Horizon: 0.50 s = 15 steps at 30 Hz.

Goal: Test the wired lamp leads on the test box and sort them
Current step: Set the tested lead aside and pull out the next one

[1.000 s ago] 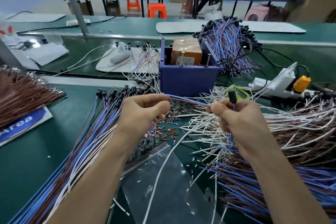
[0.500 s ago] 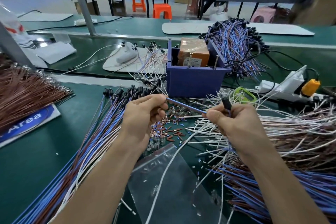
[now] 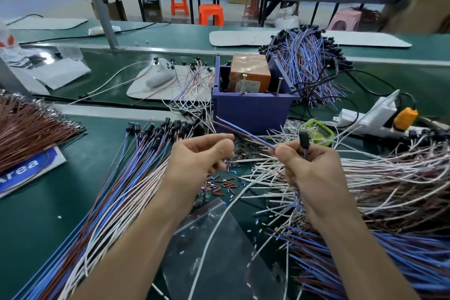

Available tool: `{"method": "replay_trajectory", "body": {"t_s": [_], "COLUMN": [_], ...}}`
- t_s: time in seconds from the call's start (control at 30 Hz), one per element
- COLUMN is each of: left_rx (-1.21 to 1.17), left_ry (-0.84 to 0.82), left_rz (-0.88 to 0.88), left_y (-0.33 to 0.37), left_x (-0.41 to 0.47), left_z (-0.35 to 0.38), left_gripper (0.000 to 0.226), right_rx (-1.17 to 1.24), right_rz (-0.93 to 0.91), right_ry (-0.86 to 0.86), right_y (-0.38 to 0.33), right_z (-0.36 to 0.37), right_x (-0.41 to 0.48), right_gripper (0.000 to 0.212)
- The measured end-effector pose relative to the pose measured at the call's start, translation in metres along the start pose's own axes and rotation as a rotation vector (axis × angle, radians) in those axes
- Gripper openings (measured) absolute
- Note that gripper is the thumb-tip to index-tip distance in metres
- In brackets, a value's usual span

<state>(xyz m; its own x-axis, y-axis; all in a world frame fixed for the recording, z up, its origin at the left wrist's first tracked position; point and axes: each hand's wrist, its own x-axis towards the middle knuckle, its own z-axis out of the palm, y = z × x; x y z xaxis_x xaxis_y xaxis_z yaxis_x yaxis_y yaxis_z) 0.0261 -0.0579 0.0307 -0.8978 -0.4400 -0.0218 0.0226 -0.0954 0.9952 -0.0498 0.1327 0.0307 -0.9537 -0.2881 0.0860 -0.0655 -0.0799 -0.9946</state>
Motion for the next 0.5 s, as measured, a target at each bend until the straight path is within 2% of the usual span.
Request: {"method": "replay_trajectory", "body": {"t_s": [0.1,0.27,0.37,0.5], "left_rx": [0.009,-0.203,-0.155,-0.120], "left_ry": [-0.043,-0.040,-0.058,-0.050], "left_rz": [0.021,-0.091,-0.133,-0.099], "left_y": [-0.001,0.010,0.021,0.028], "left_x": [-0.003,-0.006,-0.002,0.002], "left_z": [0.011,0.019,0.028,0.049], "left_gripper": [0.011,0.014,0.016,0.006], "right_rx": [-0.078,-0.242,-0.167,-0.027], "right_rz": [-0.037,-0.046,0.027,0.072], "right_ry": [-0.040,-0.164,-0.224,-0.099], "right_y": [0.000,-0.001,-0.005,-0.005], "right_z": [0.005,0.008,0.007,0.009], "right_x": [-0.002,-0.010,-0.010,-0.005], "right_gripper": [0.009,0.021,0.022,0.016]}}
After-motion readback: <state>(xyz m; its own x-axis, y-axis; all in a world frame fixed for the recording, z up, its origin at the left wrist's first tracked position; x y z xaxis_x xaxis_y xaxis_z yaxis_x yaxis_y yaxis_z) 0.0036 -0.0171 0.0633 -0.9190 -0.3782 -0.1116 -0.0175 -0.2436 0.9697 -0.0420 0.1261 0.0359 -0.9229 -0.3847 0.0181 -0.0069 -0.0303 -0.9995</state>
